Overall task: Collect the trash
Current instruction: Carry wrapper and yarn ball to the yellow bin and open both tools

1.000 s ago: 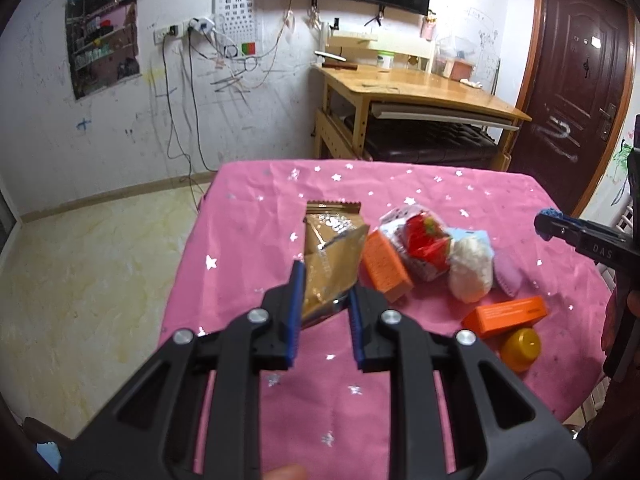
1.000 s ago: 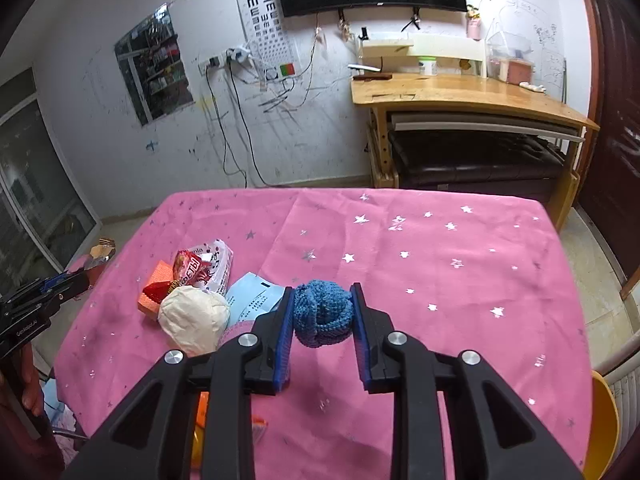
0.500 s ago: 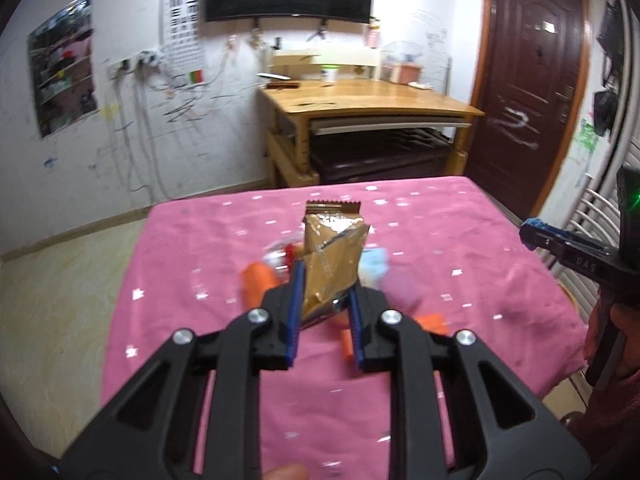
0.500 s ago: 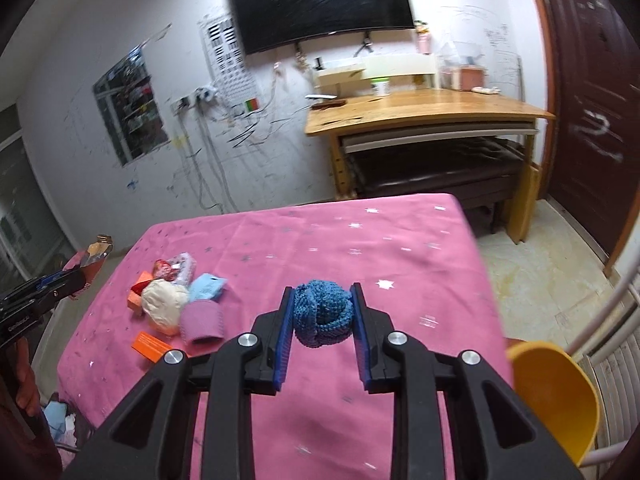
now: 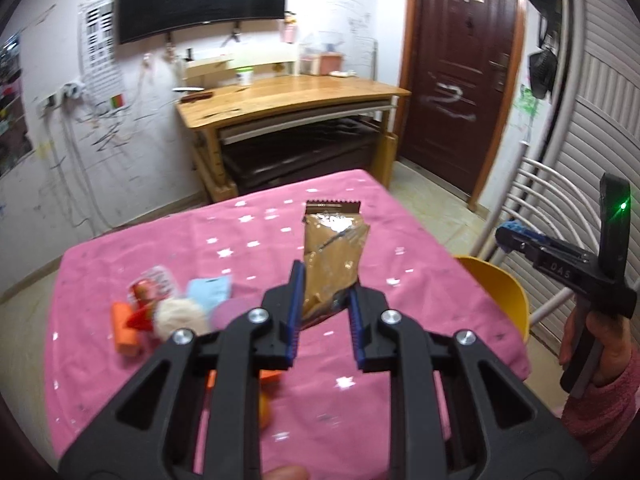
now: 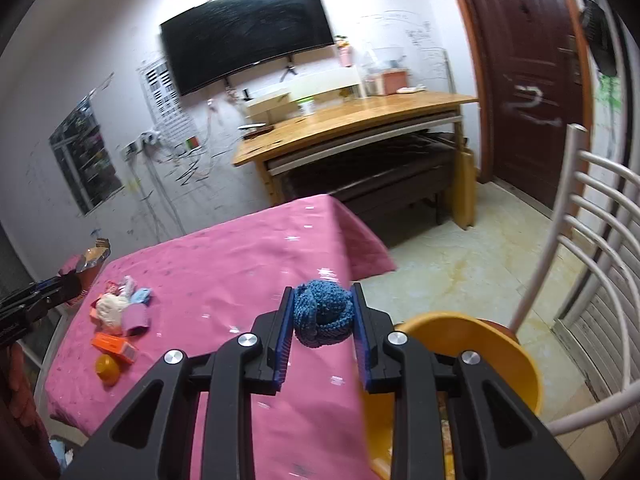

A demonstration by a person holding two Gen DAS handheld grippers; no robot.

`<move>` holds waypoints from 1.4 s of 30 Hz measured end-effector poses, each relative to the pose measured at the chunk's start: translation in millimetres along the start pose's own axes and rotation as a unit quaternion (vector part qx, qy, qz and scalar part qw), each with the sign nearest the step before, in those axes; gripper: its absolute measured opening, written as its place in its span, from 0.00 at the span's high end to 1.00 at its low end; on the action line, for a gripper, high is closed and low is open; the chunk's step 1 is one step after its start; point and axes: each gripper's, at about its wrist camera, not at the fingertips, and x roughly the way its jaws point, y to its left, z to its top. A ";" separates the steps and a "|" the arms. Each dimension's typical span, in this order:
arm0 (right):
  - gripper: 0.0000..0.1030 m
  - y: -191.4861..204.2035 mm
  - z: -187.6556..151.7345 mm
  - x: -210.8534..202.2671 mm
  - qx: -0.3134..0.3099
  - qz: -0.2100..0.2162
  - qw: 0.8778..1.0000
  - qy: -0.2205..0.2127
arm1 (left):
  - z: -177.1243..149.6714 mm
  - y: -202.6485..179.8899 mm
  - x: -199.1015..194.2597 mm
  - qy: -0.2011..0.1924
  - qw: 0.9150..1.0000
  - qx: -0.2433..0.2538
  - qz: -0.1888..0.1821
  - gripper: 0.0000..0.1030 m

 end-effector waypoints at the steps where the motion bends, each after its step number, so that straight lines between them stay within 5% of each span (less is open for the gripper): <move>1: 0.80 -5.6 -1.7 -1.4 0.005 -0.004 1.000 -0.001 | 1.6 -6.8 2.6 0.002 1.000 0.005 -0.006 0.82; 13: 0.79 -86.1 -30.1 -6.0 0.063 -0.059 0.996 0.005 | 17.0 -116.6 46.5 0.031 0.993 0.086 -0.069 0.82; 24: 0.79 -125.0 -50.9 12.0 0.101 -0.058 0.993 0.034 | 11.2 -195.2 86.6 0.072 0.983 0.141 -0.096 0.82; 33: 0.74 -137.1 -57.1 18.6 0.115 -0.055 0.991 0.050 | 7.8 -218.8 108.2 0.090 0.979 0.154 -0.100 0.75; 37: 0.61 -133.8 -58.6 20.8 0.112 -0.054 0.991 0.055 | 7.5 -220.6 114.4 0.097 0.979 0.148 -0.100 0.58; 42: 0.51 -134.1 -59.1 20.5 0.113 -0.055 0.991 0.053 | 7.2 -220.0 116.2 0.101 0.979 0.141 -0.103 0.58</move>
